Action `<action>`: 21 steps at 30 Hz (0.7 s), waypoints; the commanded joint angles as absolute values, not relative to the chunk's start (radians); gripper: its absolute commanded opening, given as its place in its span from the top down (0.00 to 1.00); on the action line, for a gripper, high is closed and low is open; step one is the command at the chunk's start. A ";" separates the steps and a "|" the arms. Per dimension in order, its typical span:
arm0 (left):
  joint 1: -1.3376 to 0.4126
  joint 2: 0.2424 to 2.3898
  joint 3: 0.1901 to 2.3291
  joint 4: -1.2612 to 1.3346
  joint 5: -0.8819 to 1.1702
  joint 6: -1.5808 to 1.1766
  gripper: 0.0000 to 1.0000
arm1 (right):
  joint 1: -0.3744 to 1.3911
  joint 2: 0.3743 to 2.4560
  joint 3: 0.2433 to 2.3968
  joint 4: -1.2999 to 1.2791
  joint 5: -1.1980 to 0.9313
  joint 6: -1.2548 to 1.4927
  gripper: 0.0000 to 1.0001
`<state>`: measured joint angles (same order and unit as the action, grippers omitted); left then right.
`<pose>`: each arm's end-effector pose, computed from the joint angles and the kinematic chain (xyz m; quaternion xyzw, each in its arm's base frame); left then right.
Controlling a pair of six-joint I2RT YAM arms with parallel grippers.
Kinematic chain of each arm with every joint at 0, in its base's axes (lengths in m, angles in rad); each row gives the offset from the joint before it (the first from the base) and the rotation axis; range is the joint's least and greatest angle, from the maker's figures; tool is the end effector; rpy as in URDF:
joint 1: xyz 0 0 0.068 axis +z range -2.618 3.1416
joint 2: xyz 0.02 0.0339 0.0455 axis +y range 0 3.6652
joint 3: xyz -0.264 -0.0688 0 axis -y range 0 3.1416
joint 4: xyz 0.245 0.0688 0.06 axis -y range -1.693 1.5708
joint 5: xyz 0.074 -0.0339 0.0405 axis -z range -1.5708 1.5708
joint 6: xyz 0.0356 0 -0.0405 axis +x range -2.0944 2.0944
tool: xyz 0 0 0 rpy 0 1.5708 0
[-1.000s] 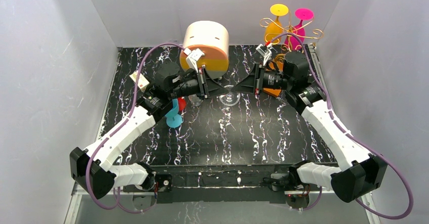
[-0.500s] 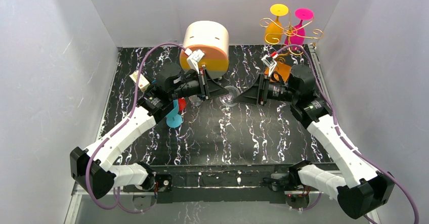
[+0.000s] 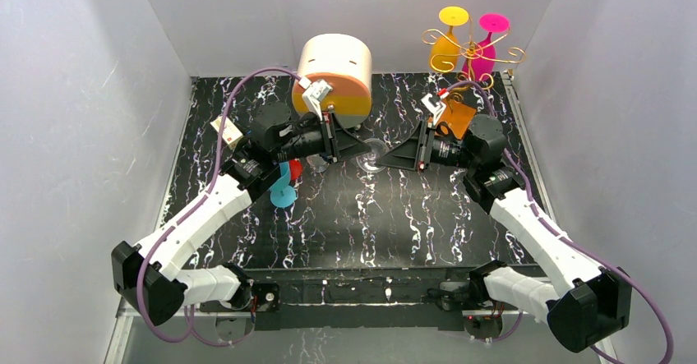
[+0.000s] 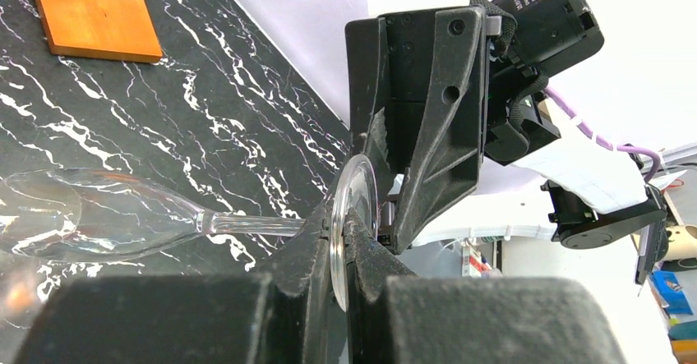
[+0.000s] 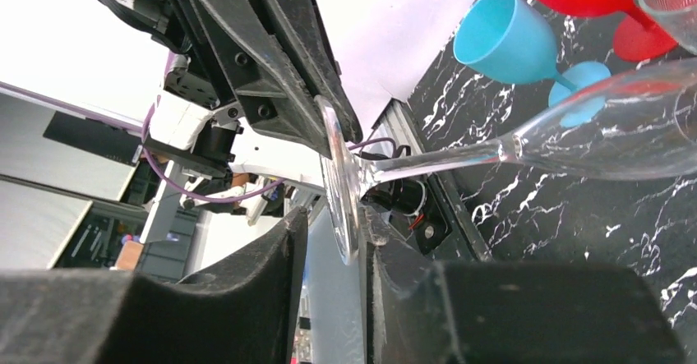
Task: Take the wine glass off the wine glass rack
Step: Place the wine glass at the center of the board.
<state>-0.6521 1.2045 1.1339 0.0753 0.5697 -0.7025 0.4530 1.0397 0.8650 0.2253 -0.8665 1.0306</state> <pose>0.2093 -0.1840 0.4030 0.1821 0.6818 -0.5808 0.4058 0.1993 0.1272 0.3625 -0.1136 0.6861 0.6577 0.2895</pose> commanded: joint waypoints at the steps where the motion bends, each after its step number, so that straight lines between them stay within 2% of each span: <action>1: -0.660 1.166 1.132 0.140 0.585 -0.695 1.00 | 0.461 1.044 0.852 0.390 -0.870 1.093 0.66; 9: -0.664 1.159 1.099 0.218 0.559 -0.740 1.00 | 0.465 1.061 0.850 0.404 -0.897 1.090 0.67; 12: -0.666 1.155 1.086 0.236 0.556 -0.751 1.00 | 0.467 1.084 0.872 0.419 -0.898 1.091 0.77; 17: -0.668 1.148 1.083 0.234 0.549 -0.743 1.00 | 0.470 1.092 0.873 0.434 -0.903 1.083 0.99; 21: -0.668 1.153 1.094 0.213 0.565 -0.734 1.00 | 0.470 1.076 0.867 0.435 -0.888 1.036 0.99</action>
<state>-0.6571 1.1835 1.0851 0.1799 0.5350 -0.7528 0.4599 1.0992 0.8539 0.3664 -0.8886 1.0630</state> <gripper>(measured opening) 0.037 0.100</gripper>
